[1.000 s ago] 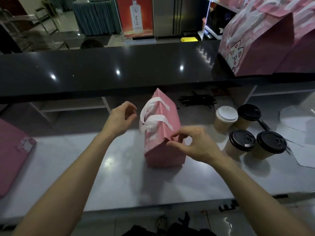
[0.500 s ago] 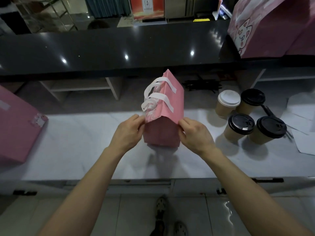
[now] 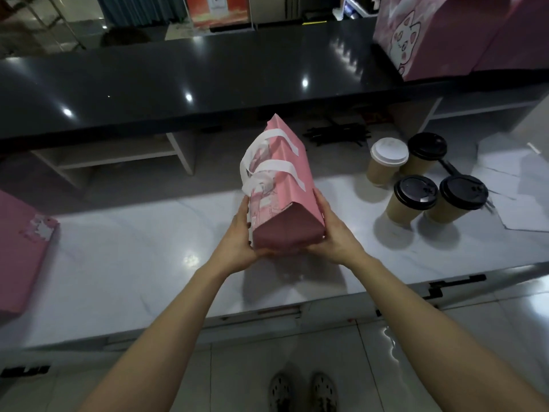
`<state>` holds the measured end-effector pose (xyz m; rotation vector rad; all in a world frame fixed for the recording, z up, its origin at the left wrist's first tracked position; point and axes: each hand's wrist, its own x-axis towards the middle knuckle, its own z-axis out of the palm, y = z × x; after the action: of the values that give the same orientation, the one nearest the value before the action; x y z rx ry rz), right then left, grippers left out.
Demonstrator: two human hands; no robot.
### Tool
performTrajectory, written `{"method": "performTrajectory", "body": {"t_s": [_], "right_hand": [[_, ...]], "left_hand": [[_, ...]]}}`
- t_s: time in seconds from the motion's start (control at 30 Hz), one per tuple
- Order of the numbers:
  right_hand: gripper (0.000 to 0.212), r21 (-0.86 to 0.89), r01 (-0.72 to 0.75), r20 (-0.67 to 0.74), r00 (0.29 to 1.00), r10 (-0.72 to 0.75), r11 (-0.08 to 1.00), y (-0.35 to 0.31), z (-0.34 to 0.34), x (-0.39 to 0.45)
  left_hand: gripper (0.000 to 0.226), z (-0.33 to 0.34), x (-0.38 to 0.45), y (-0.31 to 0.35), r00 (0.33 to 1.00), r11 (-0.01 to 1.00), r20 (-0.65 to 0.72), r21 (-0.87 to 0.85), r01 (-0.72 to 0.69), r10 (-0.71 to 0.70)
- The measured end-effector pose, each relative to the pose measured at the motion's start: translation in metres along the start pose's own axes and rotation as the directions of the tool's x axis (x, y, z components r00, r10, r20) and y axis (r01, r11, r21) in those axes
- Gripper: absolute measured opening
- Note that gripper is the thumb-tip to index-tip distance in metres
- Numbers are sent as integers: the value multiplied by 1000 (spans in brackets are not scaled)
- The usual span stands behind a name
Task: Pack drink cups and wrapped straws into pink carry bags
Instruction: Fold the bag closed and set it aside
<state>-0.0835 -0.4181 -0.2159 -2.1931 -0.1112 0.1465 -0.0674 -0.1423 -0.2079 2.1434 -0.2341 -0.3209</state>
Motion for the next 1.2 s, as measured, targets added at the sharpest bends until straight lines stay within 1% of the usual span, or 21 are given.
{"method": "performTrajectory", "body": {"t_s": [0.1, 0.2, 0.3, 0.4, 0.5, 0.6, 0.7, 0.8, 0.87, 0.93, 1.1, 1.2], "right_hand": [[137, -24, 21, -48, 999, -22, 1000, -15, 0, -3], [136, -26, 59, -60, 996, -61, 998, -33, -9, -21], [138, -18, 96, -121, 988, -97, 995, -56, -21, -38], [140, -46, 126, -176, 975, -133, 991, -83, -44, -44], [137, -70, 191, -228, 952, -202, 979, -105, -79, -40], [133, -109, 262, -283, 917, -282, 959, -126, -117, -25], [130, -133, 283, -318, 896, -311, 950, -138, -154, 3], [125, -97, 329, -312, 886, -343, 939, -137, -188, 36], [120, -87, 353, -302, 882, -362, 932, -131, -210, 59], [117, -92, 345, -300, 885, -356, 934, -124, -230, 81], [116, -113, 330, -298, 889, -348, 937, -98, -271, 131], [114, -118, 276, -258, 919, -297, 954, -80, -283, 155]], "left_hand": [[147, 2, -2, 6, 995, 995, -19, -25, -94, 94], [142, -9, -18, 21, 989, 987, -19, -64, -149, 148], [137, -26, -31, 44, 974, 971, -33, -77, -224, 222], [132, -44, -33, 75, 955, 955, -34, -34, -295, 294], [127, -59, -22, 110, 919, 921, -63, 26, -389, 390], [136, -72, 2, 147, 886, 894, -124, 113, -434, 446], [147, -85, 36, 183, 847, 859, -162, 174, -481, 507], [143, -89, 75, 214, 805, 820, -165, 183, -542, 569], [141, -85, 102, 231, 803, 818, -171, 190, -542, 571], [141, -79, 129, 244, 811, 829, -181, 189, -526, 556], [140, -59, 195, 262, 818, 844, -213, 181, -505, 535], [139, -41, 223, 266, 873, 893, -207, 200, -404, 441]]}}
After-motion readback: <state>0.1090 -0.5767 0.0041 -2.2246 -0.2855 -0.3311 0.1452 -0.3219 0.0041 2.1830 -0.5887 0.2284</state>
